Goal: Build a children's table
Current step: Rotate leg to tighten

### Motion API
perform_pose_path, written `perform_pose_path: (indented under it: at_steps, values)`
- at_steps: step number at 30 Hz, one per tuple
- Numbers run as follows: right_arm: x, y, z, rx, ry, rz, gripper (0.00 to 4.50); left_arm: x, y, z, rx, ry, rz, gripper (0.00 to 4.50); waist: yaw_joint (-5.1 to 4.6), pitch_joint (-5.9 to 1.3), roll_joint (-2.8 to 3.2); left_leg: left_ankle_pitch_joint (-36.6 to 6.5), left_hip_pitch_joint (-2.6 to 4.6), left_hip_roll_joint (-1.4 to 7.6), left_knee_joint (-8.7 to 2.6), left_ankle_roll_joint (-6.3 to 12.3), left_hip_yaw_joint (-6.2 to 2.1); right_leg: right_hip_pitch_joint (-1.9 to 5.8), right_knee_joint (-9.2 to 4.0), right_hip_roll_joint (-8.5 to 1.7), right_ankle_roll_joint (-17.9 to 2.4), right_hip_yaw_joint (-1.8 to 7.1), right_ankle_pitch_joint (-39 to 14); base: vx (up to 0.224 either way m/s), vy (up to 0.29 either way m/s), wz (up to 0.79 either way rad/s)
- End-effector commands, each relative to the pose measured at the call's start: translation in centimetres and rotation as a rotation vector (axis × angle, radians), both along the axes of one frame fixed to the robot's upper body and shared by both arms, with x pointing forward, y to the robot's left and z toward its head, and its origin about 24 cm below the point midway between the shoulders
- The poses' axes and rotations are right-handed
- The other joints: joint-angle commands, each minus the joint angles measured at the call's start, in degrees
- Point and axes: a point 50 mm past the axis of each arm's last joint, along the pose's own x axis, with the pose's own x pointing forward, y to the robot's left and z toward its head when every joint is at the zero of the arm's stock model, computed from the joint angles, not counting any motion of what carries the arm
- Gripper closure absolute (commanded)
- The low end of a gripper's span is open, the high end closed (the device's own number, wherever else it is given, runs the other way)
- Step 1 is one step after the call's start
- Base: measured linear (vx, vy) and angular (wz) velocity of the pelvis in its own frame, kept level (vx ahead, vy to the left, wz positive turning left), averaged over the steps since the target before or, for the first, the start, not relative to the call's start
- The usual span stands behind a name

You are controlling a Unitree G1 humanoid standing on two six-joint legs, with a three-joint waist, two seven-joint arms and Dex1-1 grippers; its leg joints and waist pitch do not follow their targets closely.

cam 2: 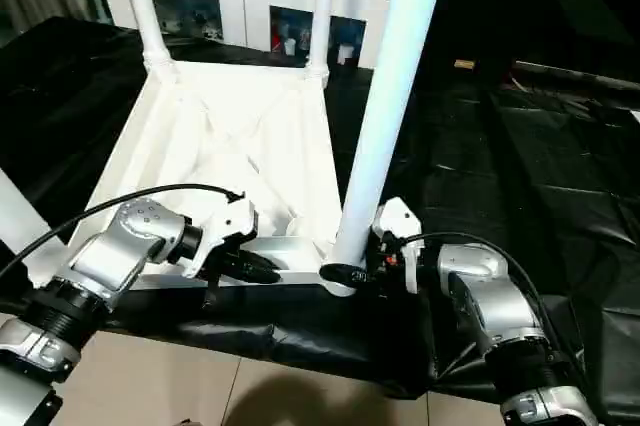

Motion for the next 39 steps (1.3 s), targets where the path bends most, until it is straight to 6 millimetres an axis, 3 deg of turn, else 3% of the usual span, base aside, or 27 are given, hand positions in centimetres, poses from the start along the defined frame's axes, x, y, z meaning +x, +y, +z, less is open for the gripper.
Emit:
perform_pose_path:
  at_steps: [1,7,11,14,17,18,20,21,22,25,28,29,30,31,35,36,39]
  values:
    - [0.1,-0.9,0.2,-0.028,0.0,-0.029,1.71,-1.2,-0.8,-0.8,-0.006,0.08,-0.089,4.5,-0.08,-3.27,0.1,-6.26,-0.11,0.13,-3.28,4.52,0.68,3.54,-3.01,-2.11,-13.61,2.03,-1.77,0.0,0.0,0.0]
    - [0.0,-0.8,0.0,-0.022,0.01,-0.032,1.85,-1.3,-0.6,-0.9,0.0,0.091,-0.081,4.5,-0.11,-3.32,0.04,-5.83,-0.1,0.12,-3.17,5.05,0.71,3.57,-2.9,-2.1,-14.06,1.99,-1.08,0.0,0.0,0.0]
    - [0.8,-0.8,-0.6,0.002,0.0,-0.177,1.86,-0.7,-0.6,-1.3,0.018,0.076,0.013,4.5,-0.16,-3.23,0.12,-6.11,-0.12,0.09,-3.22,4.61,0.7,3.47,-2.98,-2.15,-13.95,2.0,-1.92,0.0,0.0,0.0]
    - [1.9,-0.8,-1.8,-0.005,-0.01,-0.425,1.86,0.8,-1.4,-1.8,0.035,0.013,0.178,4.5,-0.69,-2.84,0.09,-11.27,0.1,0.04,-3.64,1.92,0.57,3.21,-4.02,-2.32,-12.12,1.86,-11.09,0.0,0.0,0.0]
    - [2.6,-0.1,-2.9,-0.007,0.003,-0.676,1.87,2.0,-2.5,-2.2,0.055,-0.042,0.323,4.5,-1.35,-2.7,0.06,-14.47,0.14,-0.2,-3.87,-0.14,0.38,2.85,-4.84,-2.23,-8.75,1.84,-19.44,-0.033,0.0,0.0]
    - [2.8,0.3,-3.2,-0.008,0.017,-0.765,1.87,2.3,-3.0,-2.3,0.065,-0.056,0.363,4.5,-1.25,-2.8,0.0,-14.81,0.14,-0.21,-4.0,-0.3,0.25,2.87,-5.15,-2.36,-7.37,1.79,-21.55,-0.05,0.0,-0.01]
    - [3.0,1.2,-3.5,0.0,0.037,-0.862,1.87,2.7,-4.0,-2.3,0.07,-0.076,0.413,4.5,-1.3,-2.67,0.05,-16.01,0.29,-0.28,-3.99,-0.09,0.29,2.4,-5.52,-2.28,-6.5,1.84,-23.06,0.0,0.0,0.0]
    - [3.2,1.9,-3.5,0.005,0.036,-0.887,1.87,2.9,-4.6,-2.3,0.065,-0.084,0.435,4.5,-1.19,-2.72,0.68,-16.64,0.39,-0.34,-4.07,-0.31,0.16,2.3,-5.68,-2.33,-5.9,1.79,-24.29,0.0,0.0,0.0]
    - [3.4,2.6,-3.4,0.003,0.023,-0.879,1.87,3.0,-5.1,-2.4,0.062,-0.089,0.445,4.5,-1.3,-2.8,0.3,-16.66,0.3,-0.41,-4.01,-0.19,0.18,2.26,-5.81,-2.25,-5.5,1.73,-24.08,0.0,0.0,0.0]
    - [3.7,4.0,-3.0,-0.012,-0.019,-0.82,1.87,3.2,-6.2,-2.5,0.058,-0.108,0.46,4.5,-1.26,-2.84,0.41,-17.21,0.13,-0.45,-4.06,0.5,0.14,2.31,-5.96,-2.12,-4.95,1.63,-23.49,0.0,0.0,0.0]
    - [3.7,4.4,-2.5,0.051,-0.023,-0.763,1.87,3.1,-6.5,-2.5,0.058,-0.11,0.44,4.5,-1.02,-3.01,0.35,-15.35,-0.19,-0.4,-3.98,1.67,0.26,2.55,-5.59,-2.1,-5.97,1.77,-19.87,0.0,0.0,0.0]
    - [3.6,4.4,-2.3,0.074,-0.023,-0.744,1.87,3.1,-6.5,-2.5,0.059,-0.107,0.435,4.5,-0.98,-3.03,0.44,-14.92,-0.19,-0.36,-3.97,1.8,0.27,2.53,-5.49,-2.1,-6.28,1.78,-19.04,0.0,0.0,0.0]
    - [3.5,4.3,-2.1,0.106,-0.015,-0.727,1.31,3.1,-6.3,-2.5,0.062,-0.109,0.425,4.5,-1.0,-3.04,0.33,-14.65,-0.22,-0.32,-3.94,2.22,0.36,2.6,-5.42,-2.07,-6.83,1.8,-17.73,0.0,0.0,0.0]
    - [3.4,4.0,-2.0,0.127,-0.004,-0.714,1.18,3.1,-6.2,-2.5,0.057,-0.105,0.408,4.5,-0.9,-3.06,0.35,-14.0,-0.33,-0.27,-3.94,2.46,0.35,2.73,-5.27,-2.1,-7.28,1.8,-16.7,0.0,0.0,0.0]
    - [2.8,2.3,-1.6,0.112,0.009,-0.563,1.12,2.3,-5.2,-2.4,0.023,-0.074,0.27,4.5,-0.73,-3.07,0.21,-12.89,-0.55,-0.18,-3.97,3.39,0.29,3.14,-5.13,-2.19,-8.0,1.7,-14.91,0.0,0.0,0.0]
    - [2.6,2.0,-1.4,0.11,0.015,-0.506,0.91,2.0,-4.9,-2.4,0.021,-0.062,0.237,4.5,-0.87,-3.06,0.19,-12.43,-0.85,-0.16,-3.97,3.66,0.21,3.45,-4.95,-2.19,-8.16,1.68,-14.52,0.0,0.0,0.0]
    - [2.0,1.1,-0.9,0.107,0.015,-0.403,0.74,1.5,-4.1,-2.4,0.02,-0.036,0.195,4.5,-0.94,-3.15,0.15,-11.52,-0.72,0.06,-3.82,4.18,0.34,3.33,-4.66,-2.31,-9.55,1.78,-12.25,0.0,0.0,0.0]
